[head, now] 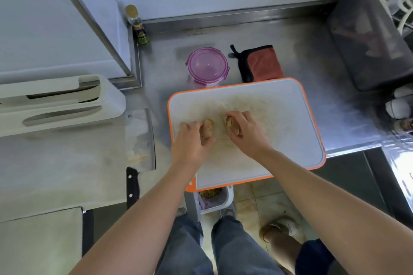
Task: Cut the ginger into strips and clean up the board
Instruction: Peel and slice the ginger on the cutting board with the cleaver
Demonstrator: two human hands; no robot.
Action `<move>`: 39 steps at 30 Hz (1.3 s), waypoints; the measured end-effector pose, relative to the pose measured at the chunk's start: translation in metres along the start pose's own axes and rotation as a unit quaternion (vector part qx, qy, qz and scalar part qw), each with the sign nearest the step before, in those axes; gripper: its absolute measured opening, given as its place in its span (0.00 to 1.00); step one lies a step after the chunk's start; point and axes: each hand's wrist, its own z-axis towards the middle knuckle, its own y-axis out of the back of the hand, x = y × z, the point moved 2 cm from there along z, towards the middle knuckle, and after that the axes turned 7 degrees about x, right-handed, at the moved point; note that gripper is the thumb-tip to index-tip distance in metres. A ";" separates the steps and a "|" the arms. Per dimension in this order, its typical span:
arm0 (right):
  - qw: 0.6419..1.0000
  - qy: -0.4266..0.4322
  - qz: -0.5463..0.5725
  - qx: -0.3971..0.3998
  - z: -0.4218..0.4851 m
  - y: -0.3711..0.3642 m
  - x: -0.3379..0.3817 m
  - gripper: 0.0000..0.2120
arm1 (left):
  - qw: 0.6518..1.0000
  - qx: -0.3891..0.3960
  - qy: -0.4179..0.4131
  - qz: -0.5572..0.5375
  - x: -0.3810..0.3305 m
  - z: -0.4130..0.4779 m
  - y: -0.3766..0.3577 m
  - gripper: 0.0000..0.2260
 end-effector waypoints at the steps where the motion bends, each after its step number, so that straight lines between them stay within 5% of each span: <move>1: 1.000 -0.002 0.005 0.007 0.000 0.000 0.001 0.27 | 1.000 -0.004 0.004 -0.006 0.004 -0.003 0.002 0.21; 5: 0.999 -0.022 0.027 -0.004 -0.003 -0.004 0.002 0.32 | 0.994 -0.098 0.026 0.028 0.033 -0.020 0.018 0.16; 8: 0.996 -0.065 0.056 -0.025 -0.007 -0.008 0.001 0.28 | 0.974 -0.165 0.141 0.072 0.060 -0.041 0.024 0.16; 12: 0.990 -0.093 0.099 -0.034 -0.017 -0.009 0.001 0.28 | 0.943 -0.135 0.300 0.044 0.085 -0.069 0.017 0.26; 15: 0.991 -0.084 0.099 -0.039 -0.021 -0.010 -0.001 0.27 | 0.932 -0.101 0.347 -0.008 0.094 -0.081 0.011 0.25; 21: 0.989 -0.080 0.119 -0.027 -0.032 -0.009 -0.008 0.26 | 0.958 -0.085 0.274 -0.018 0.101 -0.093 0.006 0.17; 30: 0.974 -0.014 0.185 -0.131 -0.048 0.022 0.016 0.10 | 0.942 -0.163 0.134 -0.260 0.045 -0.107 0.022 0.08; 34: 0.920 -0.079 0.380 0.054 -0.049 0.029 0.031 0.10 | 0.837 0.039 0.068 -0.541 -0.002 -0.100 0.010 0.06; 37: 0.827 -0.114 0.508 0.212 -0.054 0.029 0.031 0.18 | 0.806 0.211 0.027 -0.552 -0.041 -0.096 0.004 0.05; 39: 0.768 -0.104 0.583 0.245 -0.059 0.033 0.024 0.19 | 0.797 0.280 0.015 -0.534 -0.061 -0.096 -0.001 0.07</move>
